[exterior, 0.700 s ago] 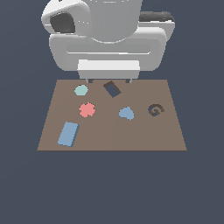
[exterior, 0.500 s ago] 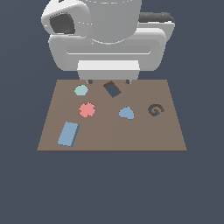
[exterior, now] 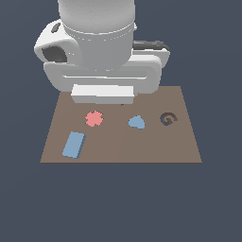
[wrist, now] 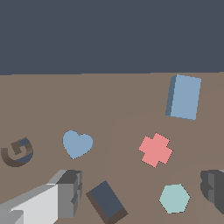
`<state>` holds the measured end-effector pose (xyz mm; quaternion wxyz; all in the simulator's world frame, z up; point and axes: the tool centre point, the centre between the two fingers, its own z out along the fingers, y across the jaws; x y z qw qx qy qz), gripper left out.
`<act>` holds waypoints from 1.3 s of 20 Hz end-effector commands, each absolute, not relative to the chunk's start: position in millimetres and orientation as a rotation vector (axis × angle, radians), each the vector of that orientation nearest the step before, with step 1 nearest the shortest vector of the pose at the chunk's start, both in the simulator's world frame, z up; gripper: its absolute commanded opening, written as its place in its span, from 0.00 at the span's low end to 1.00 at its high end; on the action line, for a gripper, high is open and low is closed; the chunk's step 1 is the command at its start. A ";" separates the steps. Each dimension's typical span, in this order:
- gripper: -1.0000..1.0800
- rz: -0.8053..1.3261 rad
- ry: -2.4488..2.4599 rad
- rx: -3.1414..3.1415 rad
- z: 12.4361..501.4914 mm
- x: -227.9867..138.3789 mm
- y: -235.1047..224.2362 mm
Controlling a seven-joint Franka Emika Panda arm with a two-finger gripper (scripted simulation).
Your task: Insert a designated object into the corresponding slot on a board.
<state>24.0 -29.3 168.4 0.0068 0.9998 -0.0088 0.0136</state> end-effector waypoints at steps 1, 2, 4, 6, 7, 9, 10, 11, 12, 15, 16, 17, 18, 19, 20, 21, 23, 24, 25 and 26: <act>0.96 0.038 -0.052 3.128 156.7 31.4 -40.2; 0.96 0.036 -0.063 3.128 151.5 34.8 -45.1; 0.96 0.032 -0.087 3.129 140.2 42.2 -55.6; 0.96 0.028 -0.112 3.129 128.0 50.1 -67.1; 0.96 0.026 -0.126 3.130 121.6 54.1 -73.1; 0.96 0.021 -0.153 3.130 108.5 62.3 -85.7; 0.96 0.019 -0.167 3.130 102.2 66.2 -91.8; 0.96 0.017 -0.179 3.130 96.3 69.8 -97.5; 0.96 0.015 -0.191 3.130 90.8 73.1 -102.8; 0.96 0.010 -0.222 3.130 76.6 81.6 -116.7; 0.96 0.008 -0.230 3.130 72.7 83.9 -120.6; 0.96 0.007 -0.238 3.130 69.1 86.1 -124.2; 0.96 0.006 -0.245 3.130 65.9 88.1 -127.4; 0.96 0.005 -0.252 3.130 63.0 89.8 -130.4; 0.96 0.004 -0.257 3.130 60.4 91.4 -133.0; 0.96 0.003 -0.263 3.130 58.1 92.9 -135.4; 0.96 0.002 -0.271 3.129 54.2 95.2 -139.3; 0.96 0.001 -0.275 3.129 52.7 96.1 -140.9; 0.96 0.001 -0.277 3.129 51.4 97.0 -142.2; 0.96 0.000 -0.280 3.129 50.4 97.6 -143.3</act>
